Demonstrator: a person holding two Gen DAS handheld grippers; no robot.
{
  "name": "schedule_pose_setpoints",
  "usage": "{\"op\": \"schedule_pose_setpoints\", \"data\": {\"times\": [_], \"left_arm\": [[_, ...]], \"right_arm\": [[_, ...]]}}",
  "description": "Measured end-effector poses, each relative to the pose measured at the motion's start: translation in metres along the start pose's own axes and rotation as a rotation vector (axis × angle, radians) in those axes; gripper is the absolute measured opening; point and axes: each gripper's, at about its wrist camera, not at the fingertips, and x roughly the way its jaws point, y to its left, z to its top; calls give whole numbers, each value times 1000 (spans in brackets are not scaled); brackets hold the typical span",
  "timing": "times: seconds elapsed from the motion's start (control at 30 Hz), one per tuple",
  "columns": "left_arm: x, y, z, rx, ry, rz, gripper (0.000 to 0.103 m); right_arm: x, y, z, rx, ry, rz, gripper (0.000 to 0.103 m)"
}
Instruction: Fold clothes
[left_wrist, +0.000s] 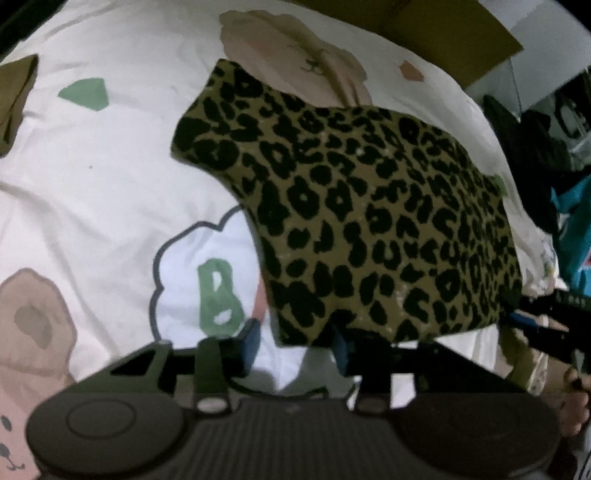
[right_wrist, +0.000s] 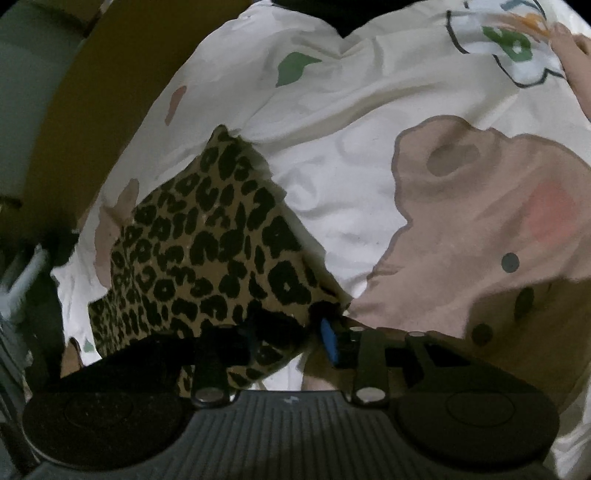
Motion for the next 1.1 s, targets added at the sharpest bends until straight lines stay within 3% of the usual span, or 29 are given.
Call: {"op": "schedule_pose_setpoints", "data": {"times": [0.03, 0.17, 0.23, 0.3, 0.4, 0.53, 0.63, 0.93, 1.1], "left_arm": [[-1, 1, 0, -11, -5, -10, 23], [-9, 9, -3, -91, -35, -63, 19], [-11, 14, -5, -122, -39, -88, 22], [-11, 13, -8, -117, -33, -69, 27], [-10, 14, -11, -115, -27, -49, 31], [-6, 17, -14, -135, -33, -66, 38], [-3, 15, -14, -134, -51, -84, 42], [10, 5, 3, -48, -34, -112, 47], [10, 17, -1, -143, -44, -166, 46]], "right_arm": [[-4, -1, 0, 5, -4, 17, 25], [-15, -8, 0, 53, -14, 92, 25], [-9, -11, 0, 75, 9, 106, 27], [0, -14, -2, 89, 44, 116, 33], [13, -16, -4, 106, 89, 130, 34], [16, -13, -3, 123, 81, 143, 34], [12, -12, 0, 125, 69, 163, 28], [14, -14, 1, 137, 74, 142, 28], [12, -28, 4, 234, 33, 144, 28]]}}
